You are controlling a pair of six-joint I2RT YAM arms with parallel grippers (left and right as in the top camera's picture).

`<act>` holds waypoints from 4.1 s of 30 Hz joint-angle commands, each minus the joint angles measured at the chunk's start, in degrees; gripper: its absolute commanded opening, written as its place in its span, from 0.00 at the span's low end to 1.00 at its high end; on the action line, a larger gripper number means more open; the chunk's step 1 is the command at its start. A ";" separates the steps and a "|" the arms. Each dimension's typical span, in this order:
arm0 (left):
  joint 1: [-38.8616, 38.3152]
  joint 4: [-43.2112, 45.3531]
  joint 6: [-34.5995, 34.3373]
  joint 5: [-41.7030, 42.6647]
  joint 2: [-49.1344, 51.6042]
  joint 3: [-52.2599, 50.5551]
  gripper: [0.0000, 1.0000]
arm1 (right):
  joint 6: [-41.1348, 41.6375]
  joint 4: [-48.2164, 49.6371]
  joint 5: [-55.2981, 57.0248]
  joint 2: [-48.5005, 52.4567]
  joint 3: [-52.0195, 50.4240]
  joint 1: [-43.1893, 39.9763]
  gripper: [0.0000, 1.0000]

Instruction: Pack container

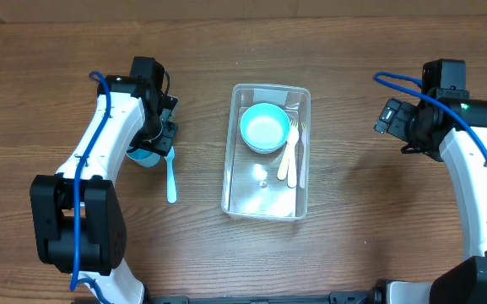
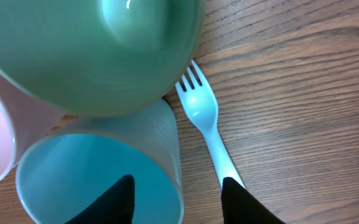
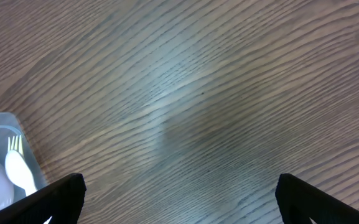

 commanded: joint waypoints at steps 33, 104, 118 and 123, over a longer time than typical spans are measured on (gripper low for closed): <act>-0.37 -14.78 -3.21 -1.11 0.50 14.29 0.04 | -0.15 0.13 0.44 -1.36 1.25 0.00 1.00; -34.10 5.53 -8.37 8.72 -3.56 6.34 0.75 | -0.15 0.13 0.44 -1.36 1.25 0.00 1.00; -37.73 -5.70 -6.36 14.29 -3.56 13.73 0.59 | -0.15 0.13 0.44 -1.36 1.25 0.00 1.00; -45.05 -3.85 -14.51 4.90 -3.56 13.73 0.56 | -0.15 0.13 0.44 -1.36 1.25 0.00 1.00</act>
